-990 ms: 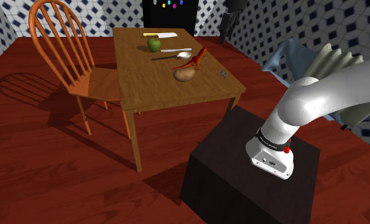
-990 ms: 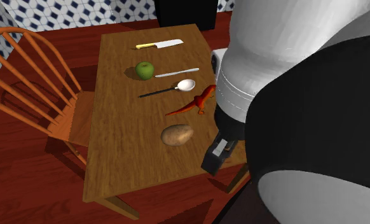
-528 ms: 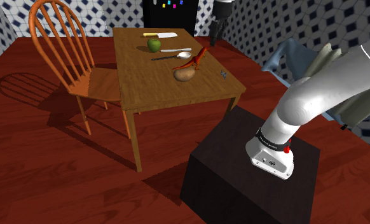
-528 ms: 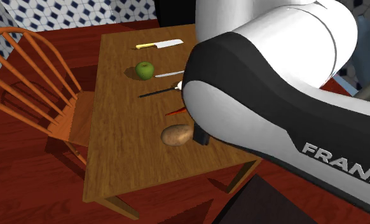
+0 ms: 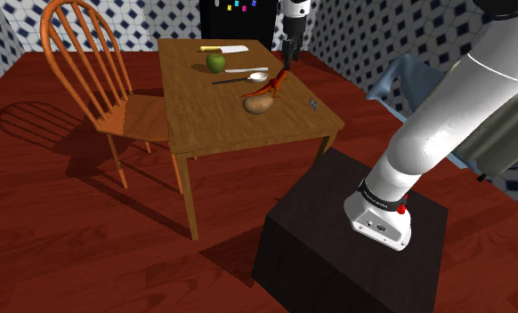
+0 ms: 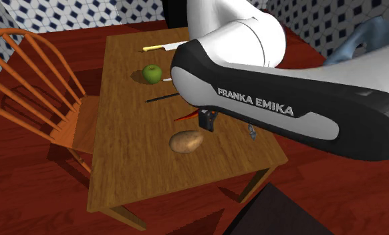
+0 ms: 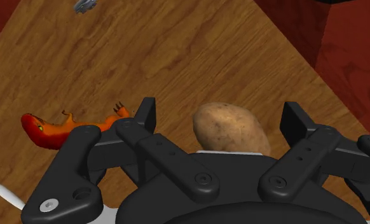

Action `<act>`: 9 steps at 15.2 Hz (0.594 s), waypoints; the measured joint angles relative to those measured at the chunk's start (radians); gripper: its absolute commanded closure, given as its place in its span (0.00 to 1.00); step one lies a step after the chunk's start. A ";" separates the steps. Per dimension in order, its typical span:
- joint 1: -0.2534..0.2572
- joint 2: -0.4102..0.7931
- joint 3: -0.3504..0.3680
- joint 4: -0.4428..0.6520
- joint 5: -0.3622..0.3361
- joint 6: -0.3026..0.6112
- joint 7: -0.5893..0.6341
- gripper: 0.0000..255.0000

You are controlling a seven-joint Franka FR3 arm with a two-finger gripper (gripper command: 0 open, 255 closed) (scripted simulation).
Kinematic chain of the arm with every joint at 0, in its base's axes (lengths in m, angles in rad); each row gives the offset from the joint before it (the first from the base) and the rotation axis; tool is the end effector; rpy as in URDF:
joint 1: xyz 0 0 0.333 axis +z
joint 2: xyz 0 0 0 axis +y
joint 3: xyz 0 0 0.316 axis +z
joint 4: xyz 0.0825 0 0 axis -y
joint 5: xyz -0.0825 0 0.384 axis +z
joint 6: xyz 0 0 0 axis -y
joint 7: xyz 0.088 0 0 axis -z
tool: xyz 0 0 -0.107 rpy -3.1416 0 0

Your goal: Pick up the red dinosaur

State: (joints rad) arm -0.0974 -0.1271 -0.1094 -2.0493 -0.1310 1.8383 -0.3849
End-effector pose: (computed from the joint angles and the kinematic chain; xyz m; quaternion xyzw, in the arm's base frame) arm 0.4964 -0.1166 0.4883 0.9916 0.1093 -0.0564 0.0408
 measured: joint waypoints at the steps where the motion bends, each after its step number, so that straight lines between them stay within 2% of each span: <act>1: -0.004 0.036 -0.005 0.021 -0.005 0.007 -0.011 0.00; 9: -0.037 0.350 -0.035 0.275 -0.031 0.018 -0.092 0.00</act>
State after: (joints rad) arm -0.1344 0.2228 -0.1442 -1.7748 -0.1621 1.8566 -0.4772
